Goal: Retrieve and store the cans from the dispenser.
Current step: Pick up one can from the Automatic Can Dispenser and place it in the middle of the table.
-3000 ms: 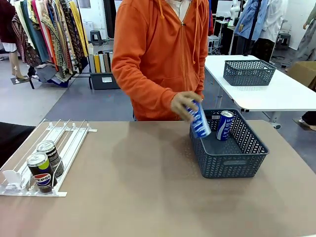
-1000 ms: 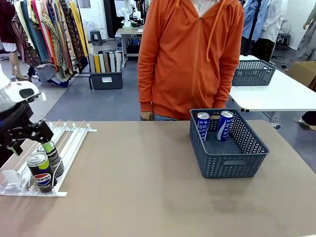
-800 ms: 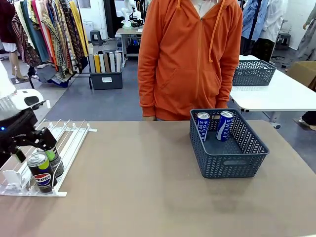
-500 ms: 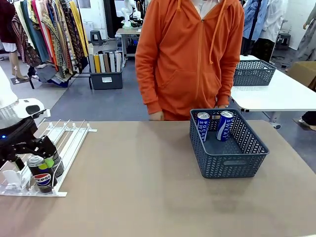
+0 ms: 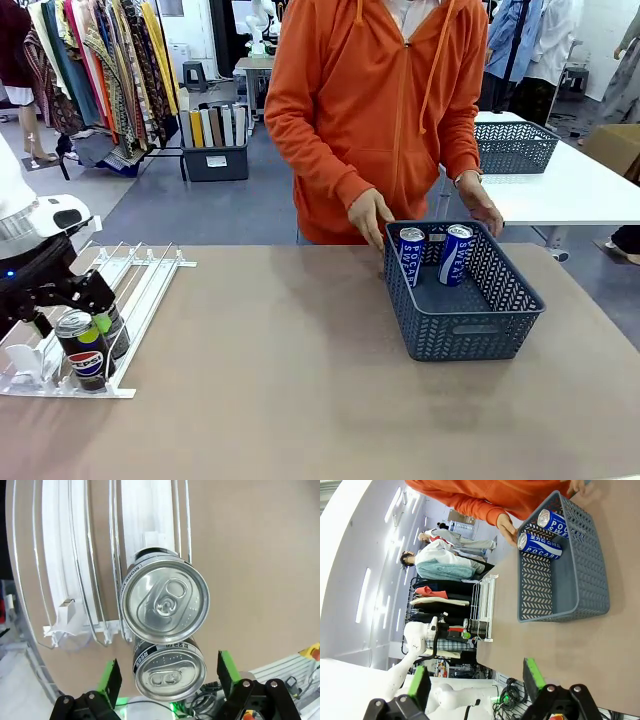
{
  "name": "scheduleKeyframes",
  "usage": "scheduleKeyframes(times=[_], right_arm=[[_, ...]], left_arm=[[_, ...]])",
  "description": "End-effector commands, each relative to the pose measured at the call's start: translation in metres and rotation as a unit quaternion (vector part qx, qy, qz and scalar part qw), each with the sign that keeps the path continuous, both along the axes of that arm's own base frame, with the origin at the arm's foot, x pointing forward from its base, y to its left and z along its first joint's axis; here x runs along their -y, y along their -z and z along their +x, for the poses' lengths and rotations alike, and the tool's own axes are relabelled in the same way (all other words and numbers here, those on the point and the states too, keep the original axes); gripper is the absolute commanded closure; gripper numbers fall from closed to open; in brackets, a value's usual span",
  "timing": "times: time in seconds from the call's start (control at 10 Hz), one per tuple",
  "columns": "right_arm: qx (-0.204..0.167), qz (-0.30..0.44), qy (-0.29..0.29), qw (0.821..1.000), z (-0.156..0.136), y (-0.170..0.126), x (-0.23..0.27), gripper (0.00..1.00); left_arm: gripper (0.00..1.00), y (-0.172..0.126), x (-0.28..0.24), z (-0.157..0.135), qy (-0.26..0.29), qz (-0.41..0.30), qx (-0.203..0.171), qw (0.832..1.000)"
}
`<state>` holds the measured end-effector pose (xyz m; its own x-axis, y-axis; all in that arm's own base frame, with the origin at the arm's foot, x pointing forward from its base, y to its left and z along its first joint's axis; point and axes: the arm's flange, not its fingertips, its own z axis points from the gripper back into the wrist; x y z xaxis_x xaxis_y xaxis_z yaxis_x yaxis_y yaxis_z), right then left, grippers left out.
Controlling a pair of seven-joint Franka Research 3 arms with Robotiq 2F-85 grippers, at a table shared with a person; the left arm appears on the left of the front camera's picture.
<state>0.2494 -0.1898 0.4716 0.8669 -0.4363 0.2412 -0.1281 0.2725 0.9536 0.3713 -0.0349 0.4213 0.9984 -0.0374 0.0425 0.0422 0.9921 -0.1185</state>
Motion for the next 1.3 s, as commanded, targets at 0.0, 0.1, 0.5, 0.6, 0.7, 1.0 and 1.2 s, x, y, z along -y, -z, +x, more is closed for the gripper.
scheduleKeyframes(times=[0.0,0.1,0.5,0.6,0.7,1.0,1.2], right_arm=[[0.011,0.010,0.004,1.000,0.002,-0.004,-0.001,0.00],[0.011,0.010,0.004,1.000,0.002,-0.004,-0.001,0.00],[0.011,0.010,0.004,1.000,0.002,-0.004,-0.001,0.00],[0.011,0.010,0.004,1.000,0.002,-0.004,-0.001,0.00],[0.011,0.010,0.004,1.000,0.002,-0.004,-0.001,0.00],[0.011,0.010,0.004,1.000,0.002,-0.004,-0.001,0.00],[0.011,0.010,0.004,1.000,0.002,-0.004,-0.001,0.00]], left_arm=[[0.30,0.006,0.001,-0.002,-0.016,0.022,0.007,1.000],[0.88,0.007,0.002,-0.002,-0.015,0.022,0.006,1.000],[1.00,0.006,0.001,-0.002,-0.014,0.027,0.014,0.999],[1.00,0.001,0.001,-0.002,-0.015,0.025,0.017,0.999],[1.00,-0.004,0.002,-0.003,-0.013,0.032,0.024,0.999],[1.00,-0.056,0.004,-0.019,0.008,0.031,0.064,0.997],[1.00,-0.118,0.000,-0.042,0.012,0.022,0.089,0.996]])
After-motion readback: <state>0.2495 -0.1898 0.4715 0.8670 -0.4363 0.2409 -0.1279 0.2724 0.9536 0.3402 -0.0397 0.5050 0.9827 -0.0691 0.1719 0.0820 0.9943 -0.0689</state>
